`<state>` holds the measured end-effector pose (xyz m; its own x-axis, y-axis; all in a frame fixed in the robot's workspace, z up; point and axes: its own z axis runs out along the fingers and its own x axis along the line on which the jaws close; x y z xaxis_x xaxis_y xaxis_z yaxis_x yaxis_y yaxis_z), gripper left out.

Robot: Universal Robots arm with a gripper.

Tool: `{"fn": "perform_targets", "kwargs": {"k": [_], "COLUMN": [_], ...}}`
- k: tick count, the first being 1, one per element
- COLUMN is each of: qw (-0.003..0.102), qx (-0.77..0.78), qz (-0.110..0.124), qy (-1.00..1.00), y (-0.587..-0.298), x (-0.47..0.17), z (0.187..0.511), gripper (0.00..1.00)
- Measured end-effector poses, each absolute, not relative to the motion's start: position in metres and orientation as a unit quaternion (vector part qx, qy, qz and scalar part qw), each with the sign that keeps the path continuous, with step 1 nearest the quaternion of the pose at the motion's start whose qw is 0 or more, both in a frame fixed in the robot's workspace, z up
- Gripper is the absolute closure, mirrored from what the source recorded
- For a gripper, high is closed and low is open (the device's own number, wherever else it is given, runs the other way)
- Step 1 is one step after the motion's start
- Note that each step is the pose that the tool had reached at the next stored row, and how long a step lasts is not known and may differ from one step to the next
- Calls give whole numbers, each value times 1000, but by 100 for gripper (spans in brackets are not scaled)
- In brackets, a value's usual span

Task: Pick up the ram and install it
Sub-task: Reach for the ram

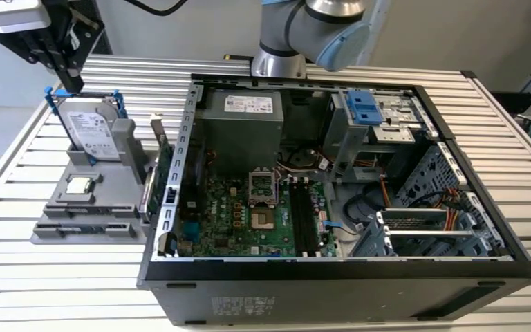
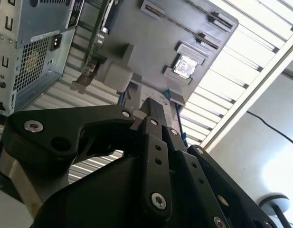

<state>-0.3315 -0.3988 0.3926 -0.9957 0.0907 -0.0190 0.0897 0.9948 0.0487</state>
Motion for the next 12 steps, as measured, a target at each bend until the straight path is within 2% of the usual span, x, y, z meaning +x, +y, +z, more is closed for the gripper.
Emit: {"fn": "perform_targets", "kwargs": {"k": [12], "qw": [11], "qx": [45], "qz": [24], "qy": [999], "y": [-399], "x": [-352], "z": [393], "gripper": [100]}}
